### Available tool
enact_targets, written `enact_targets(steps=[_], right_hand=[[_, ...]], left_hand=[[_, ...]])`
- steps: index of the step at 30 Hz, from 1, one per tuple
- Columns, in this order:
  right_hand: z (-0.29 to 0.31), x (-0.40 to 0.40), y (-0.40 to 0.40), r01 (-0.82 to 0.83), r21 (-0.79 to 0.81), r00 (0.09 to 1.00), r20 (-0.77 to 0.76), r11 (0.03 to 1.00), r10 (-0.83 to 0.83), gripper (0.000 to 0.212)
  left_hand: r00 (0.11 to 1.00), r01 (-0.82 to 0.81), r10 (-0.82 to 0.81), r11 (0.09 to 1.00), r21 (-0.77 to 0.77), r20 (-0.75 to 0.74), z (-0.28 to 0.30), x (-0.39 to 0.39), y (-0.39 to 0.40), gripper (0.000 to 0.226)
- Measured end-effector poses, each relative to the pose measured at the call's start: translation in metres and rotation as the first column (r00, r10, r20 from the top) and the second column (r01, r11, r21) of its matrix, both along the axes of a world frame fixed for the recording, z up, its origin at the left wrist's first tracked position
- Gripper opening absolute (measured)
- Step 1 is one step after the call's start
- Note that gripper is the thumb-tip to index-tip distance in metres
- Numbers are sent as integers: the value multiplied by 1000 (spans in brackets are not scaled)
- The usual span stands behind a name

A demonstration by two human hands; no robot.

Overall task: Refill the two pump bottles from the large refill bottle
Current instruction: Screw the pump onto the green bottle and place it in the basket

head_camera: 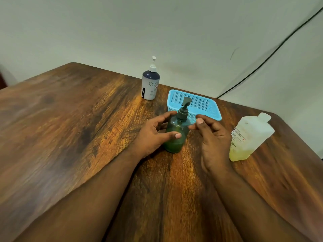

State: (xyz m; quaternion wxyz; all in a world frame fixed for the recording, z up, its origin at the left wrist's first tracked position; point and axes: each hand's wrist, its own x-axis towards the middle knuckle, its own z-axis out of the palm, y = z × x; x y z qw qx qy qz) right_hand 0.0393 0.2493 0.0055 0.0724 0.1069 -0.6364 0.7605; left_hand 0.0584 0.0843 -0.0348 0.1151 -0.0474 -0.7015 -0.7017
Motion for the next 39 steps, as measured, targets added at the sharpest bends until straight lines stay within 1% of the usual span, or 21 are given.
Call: enact_targets(steps=[2,3,5,6,7,8,9,11,12,13,15,17,23,24,27,29,31,34,36,37,39], right_hand=[[1,-2,-1,19,8,1000,8,1000,-19,22],[3,-5,-2,-4,20,1000,13,1000,3,27],[9,-12,-3,-154,80,988,43,985,151,39],[11,-13,-4,-238,130,971,59,963,232,44],[11,-13,-3,-269,217,963,48,939,265,45],[9,-12,-3,-228,318,971,2,920,240,43],[8,-11,-1,-134,395,982,-68,909,174,39],[9,-8,1,27,433,983,-174,901,55,32],[11,-8,2,35,434,981,-188,900,52,34],[14,-10,4,3,450,980,-177,893,86,38],[22,-16,4,-129,477,974,-105,869,203,51],[27,-23,5,-217,476,960,-54,853,274,56],[33,-31,-3,-188,558,968,-35,808,249,37],[36,-32,0,-215,562,962,-21,799,273,36],[46,-39,7,-415,486,898,82,769,433,37],[51,-43,6,-468,530,867,122,707,483,32],[50,-45,1,-414,596,886,89,688,455,27],[35,-41,-6,-225,614,943,-58,756,328,25],[28,-39,-9,-172,630,936,-137,757,326,26],[29,-40,-9,-187,654,922,-140,733,361,28],[38,-50,-5,-277,726,886,-60,629,459,29]], left_hand=[[1000,3,-3,1000,-7,5,2,1,1,73],[1000,6,-6,1000,-13,6,3,2,2,73],[1000,3,-3,1000,-10,-2,0,2,2,74],[1000,5,-5,1000,-6,-3,0,2,2,74],[1000,7,-7,1000,-2,-4,0,3,2,73],[1000,8,-8,1000,2,-4,0,3,2,73],[1000,8,-8,1000,1,-5,0,3,1,72],[1000,9,-9,1000,-10,-5,1,3,1,71],[1000,13,-13,1000,-11,-10,1,3,1,70],[1000,16,-16,1000,-9,-14,1,3,2,70],[1000,17,-17,1000,-4,-14,1,4,3,70],[1000,26,-26,1000,5,-12,2,2,6,71],[999,15,-14,1000,14,-29,2,3,3,72],[999,19,-19,1000,16,-27,2,3,4,72],[999,39,-39,999,22,5,0,3,4,75],[997,71,-72,997,43,20,0,3,4,80],[997,69,-70,997,36,20,0,3,5,77],[999,30,-31,999,35,18,-1,2,9,73],[999,29,-30,998,62,24,-3,2,12,72],[999,33,-35,996,78,27,-2,3,13,72],[997,65,-69,993,101,36,-1,4,12,73]])
